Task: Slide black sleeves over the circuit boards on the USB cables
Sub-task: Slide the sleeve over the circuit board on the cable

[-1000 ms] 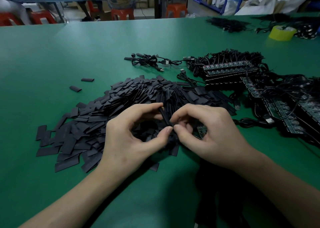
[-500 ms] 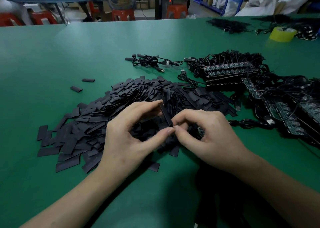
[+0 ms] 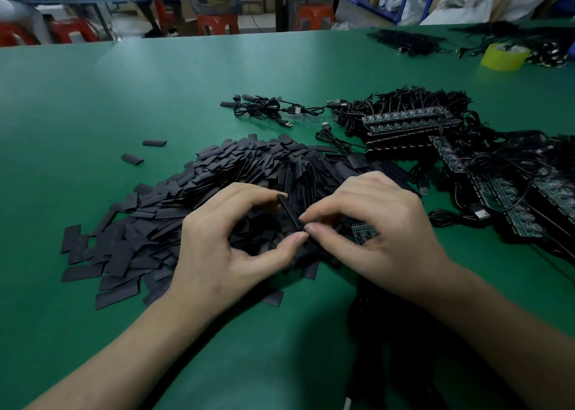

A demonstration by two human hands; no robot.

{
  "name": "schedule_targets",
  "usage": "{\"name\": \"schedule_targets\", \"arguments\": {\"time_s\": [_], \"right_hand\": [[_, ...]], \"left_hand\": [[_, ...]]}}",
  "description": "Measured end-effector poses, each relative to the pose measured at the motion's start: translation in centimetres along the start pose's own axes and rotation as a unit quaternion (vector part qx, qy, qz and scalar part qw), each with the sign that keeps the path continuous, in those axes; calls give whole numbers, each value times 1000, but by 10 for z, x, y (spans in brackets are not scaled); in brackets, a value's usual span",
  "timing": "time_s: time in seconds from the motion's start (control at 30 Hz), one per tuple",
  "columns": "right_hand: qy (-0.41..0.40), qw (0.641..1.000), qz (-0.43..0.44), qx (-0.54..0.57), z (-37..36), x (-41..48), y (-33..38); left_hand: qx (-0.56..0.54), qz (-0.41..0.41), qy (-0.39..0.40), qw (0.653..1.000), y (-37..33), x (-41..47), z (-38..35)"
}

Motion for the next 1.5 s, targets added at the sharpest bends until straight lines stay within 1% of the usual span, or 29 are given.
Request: {"name": "schedule_targets", "arguments": {"time_s": [0.17, 0.3, 0.67, 0.73, 0.8, 0.9, 1.07, 1.2, 1.3, 1.43, 1.5], "right_hand": [[-4, 996, 50, -72, 0, 0, 4], [6, 995, 57, -87, 0, 0, 5], [-14, 999, 4, -32, 0, -2, 6], [0, 1000, -22, -6, 0, -2, 3], [31, 998, -49, 6, -1, -3, 1], [62, 996, -57, 0, -6, -4, 1], [45, 997, -67, -17, -9, -5, 2], [56, 995, -75, -17, -9, -4, 3], [94, 992, -78, -19, -7, -2, 4], [214, 969, -71, -100, -6, -1, -2], [239, 961, -75, -119, -6, -2, -6]], "left_hand": [[-5, 3, 16, 1000, 2, -1, -1], [0, -5, 29, 1000, 2, -1, -2], [-2, 39, 2, 999, -1, 1, -1], [0, 38, -3, 999, -1, 1, -1], [0, 38, -11, 999, -1, 1, -1], [-6, 41, -27, 999, 0, 2, 0], [-10, 65, -63, 996, 1, 0, 0], [-13, 80, -70, 994, 3, 0, -1], [-31, 101, -77, 991, 6, 0, 1], [-66, 151, -112, 980, 15, 1, 6], [-73, 168, -125, 975, 19, 1, 9]]}}
Point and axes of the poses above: each hand's wrist, its own x-axis towards the middle knuckle, its own z-axis out of the back of the hand, y = z × x, the point moved 3 cm from there along x, towards the middle knuckle, and after that the axes turned 11 degrees about -x, right-handed, at the moved point
